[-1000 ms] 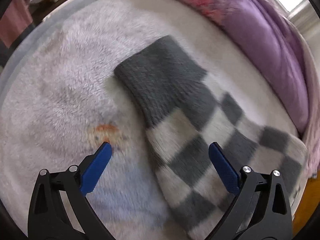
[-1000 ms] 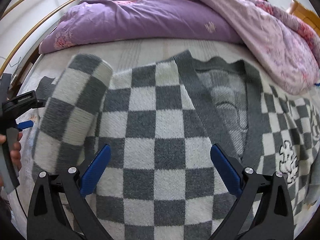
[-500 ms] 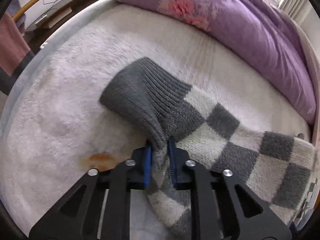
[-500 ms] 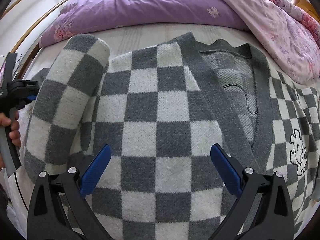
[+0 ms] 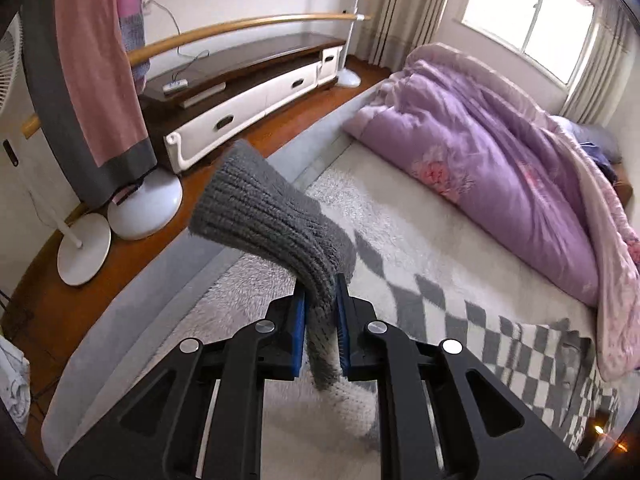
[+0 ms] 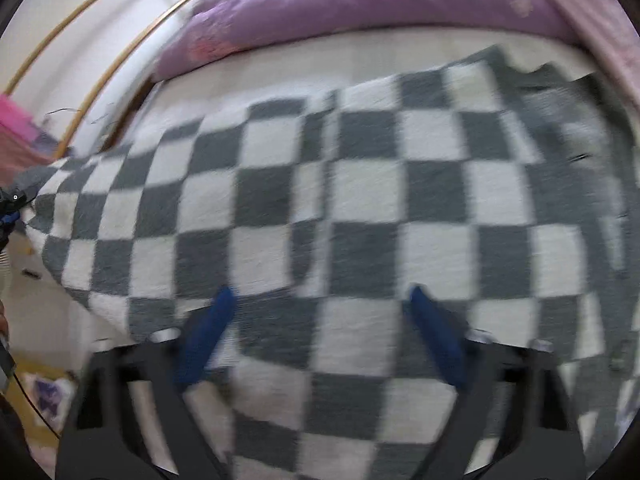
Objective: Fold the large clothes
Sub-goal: 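Grasp the grey sleeve cuff with the left gripper and lift it, then lay the held cuff across the cardigan body with the left gripper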
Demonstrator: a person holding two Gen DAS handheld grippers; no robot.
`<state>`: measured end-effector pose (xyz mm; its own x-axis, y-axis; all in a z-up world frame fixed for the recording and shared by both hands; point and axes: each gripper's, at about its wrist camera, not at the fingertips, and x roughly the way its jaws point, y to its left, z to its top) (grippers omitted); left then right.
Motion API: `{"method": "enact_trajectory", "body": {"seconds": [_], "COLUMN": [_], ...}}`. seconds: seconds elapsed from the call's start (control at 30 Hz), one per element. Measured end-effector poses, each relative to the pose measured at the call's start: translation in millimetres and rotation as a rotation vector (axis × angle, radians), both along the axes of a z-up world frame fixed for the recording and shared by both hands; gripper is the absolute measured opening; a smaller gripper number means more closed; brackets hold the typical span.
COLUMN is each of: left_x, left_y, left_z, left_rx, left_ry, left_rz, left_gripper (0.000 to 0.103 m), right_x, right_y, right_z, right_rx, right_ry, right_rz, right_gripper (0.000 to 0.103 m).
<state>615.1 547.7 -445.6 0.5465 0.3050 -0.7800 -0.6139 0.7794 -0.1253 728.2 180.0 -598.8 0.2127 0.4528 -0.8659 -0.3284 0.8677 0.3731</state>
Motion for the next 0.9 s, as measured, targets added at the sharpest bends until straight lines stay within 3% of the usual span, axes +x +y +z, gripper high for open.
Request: {"method": "enact_trajectory", "body": {"seconds": [0.07, 0.2, 0.27, 0.3, 0.43, 0.6, 0.9], "left_x": [-3, 0, -2, -1, 6, 22, 85], "left_y": [-12, -41, -63, -70, -122, -198, -331], "left_z": [9, 22, 35, 38, 63, 78, 39], "left_rx": [0.050, 0.086, 0.127, 0.140, 0.153, 0.070, 0.004], "left_ry": [0.008, -0.009, -0.026, -0.034, -0.074, -0.161, -0.045], "left_rz": [-0.024, -0.042, -0.067, -0.079, -0.145, -0.255, -0.379], "left_gripper": [0.013, 0.013, 0.013, 0.013, 0.013, 0.013, 0.013], "right_x": [-1, -4, 4, 7, 18, 19, 38], "right_y": [11, 23, 15, 10, -15, -76, -231], "right_z": [-11, -32, -42, -47, -48, -22, 8], "right_rx": [0.054, 0.100, 0.130, 0.151, 0.267, 0.303, 0.210], "right_ry": [0.050, 0.101, 0.154, 0.179, 0.260, 0.195, 0.114], "right_rz": [0.034, 0.045, 0.009, -0.007, 0.004, -0.029, -0.158], "right_gripper": [0.032, 0.020, 0.004, 0.001, 0.002, 0.002, 0.002]}}
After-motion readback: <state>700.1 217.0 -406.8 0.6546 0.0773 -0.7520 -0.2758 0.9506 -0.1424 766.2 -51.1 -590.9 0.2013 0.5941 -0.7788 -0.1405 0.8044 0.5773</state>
